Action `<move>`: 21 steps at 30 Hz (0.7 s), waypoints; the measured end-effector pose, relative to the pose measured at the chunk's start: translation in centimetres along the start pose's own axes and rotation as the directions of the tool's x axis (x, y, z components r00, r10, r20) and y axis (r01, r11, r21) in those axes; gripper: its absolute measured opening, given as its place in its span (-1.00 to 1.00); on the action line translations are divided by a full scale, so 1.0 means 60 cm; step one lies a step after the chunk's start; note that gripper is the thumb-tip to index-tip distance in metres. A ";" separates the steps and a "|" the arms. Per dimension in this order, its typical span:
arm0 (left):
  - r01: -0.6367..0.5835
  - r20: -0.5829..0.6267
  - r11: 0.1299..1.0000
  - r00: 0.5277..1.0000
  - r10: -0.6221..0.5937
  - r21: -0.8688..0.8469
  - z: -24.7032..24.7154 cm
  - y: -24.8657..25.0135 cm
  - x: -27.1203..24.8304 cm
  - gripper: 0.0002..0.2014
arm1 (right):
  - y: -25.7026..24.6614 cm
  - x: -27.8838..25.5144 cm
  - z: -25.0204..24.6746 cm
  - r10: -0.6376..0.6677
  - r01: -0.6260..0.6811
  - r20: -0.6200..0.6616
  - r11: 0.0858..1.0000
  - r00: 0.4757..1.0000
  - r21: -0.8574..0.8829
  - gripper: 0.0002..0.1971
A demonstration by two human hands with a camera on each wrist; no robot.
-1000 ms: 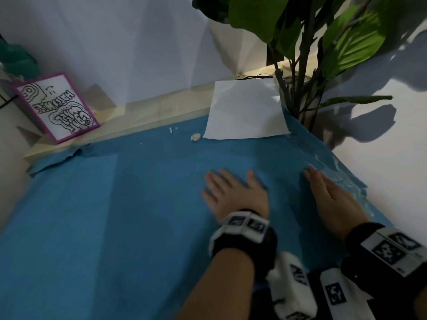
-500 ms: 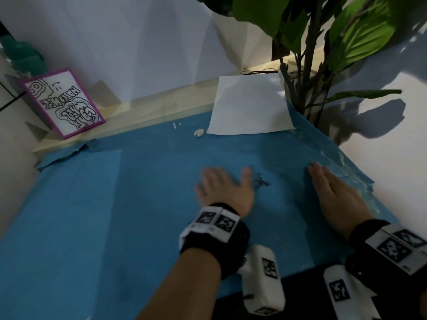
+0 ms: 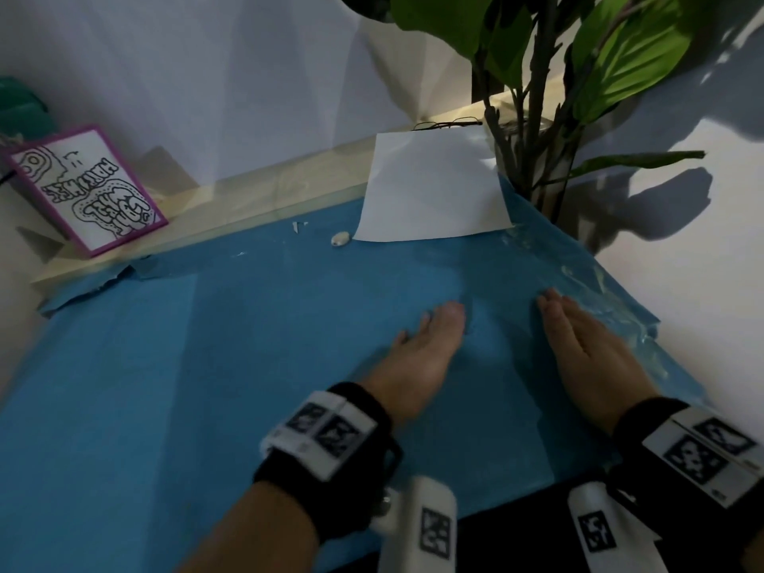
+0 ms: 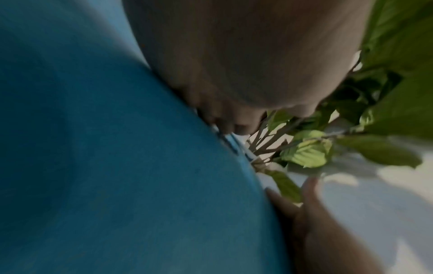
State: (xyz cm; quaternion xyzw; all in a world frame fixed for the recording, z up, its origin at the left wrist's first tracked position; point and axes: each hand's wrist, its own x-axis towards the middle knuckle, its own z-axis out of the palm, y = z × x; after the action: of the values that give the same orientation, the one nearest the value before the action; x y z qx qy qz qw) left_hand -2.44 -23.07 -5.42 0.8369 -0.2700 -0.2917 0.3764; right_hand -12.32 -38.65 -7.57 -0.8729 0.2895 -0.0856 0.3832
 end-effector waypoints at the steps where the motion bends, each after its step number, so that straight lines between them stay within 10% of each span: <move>1: 0.005 0.020 0.989 1.000 -0.002 -0.145 -0.017 0.011 -0.009 -0.56 | 0.002 0.000 0.001 -0.003 0.003 -0.001 1.000 1.000 0.002 -0.43; 7: 0.415 -0.326 0.827 0.896 -0.300 0.379 -0.078 -0.022 0.078 -0.41 | 0.004 0.000 0.006 -0.032 0.031 -0.021 0.999 0.999 -0.020 -0.48; 12: 0.016 0.125 0.925 0.990 -0.069 0.379 0.009 0.042 0.061 -0.43 | 0.003 0.001 0.005 -0.019 0.019 -0.028 1.000 0.999 -0.009 -0.48; 17: 0.089 -0.002 0.950 0.996 -0.092 0.300 -0.013 0.084 0.086 -0.44 | 0.007 0.002 0.005 -0.011 0.011 -0.025 1.000 1.000 0.000 -0.46; 21: 0.004 0.237 0.940 0.967 -0.090 0.340 0.014 0.095 0.082 -0.49 | 0.006 0.003 0.006 -0.031 0.031 -0.039 0.999 0.999 -0.006 -0.48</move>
State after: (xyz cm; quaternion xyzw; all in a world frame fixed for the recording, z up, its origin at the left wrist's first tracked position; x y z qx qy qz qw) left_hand -0.97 -30.03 -2.83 0.8517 -0.3408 -0.3531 0.1837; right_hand -12.19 -38.74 -8.10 -0.8765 0.2835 -0.1079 0.3738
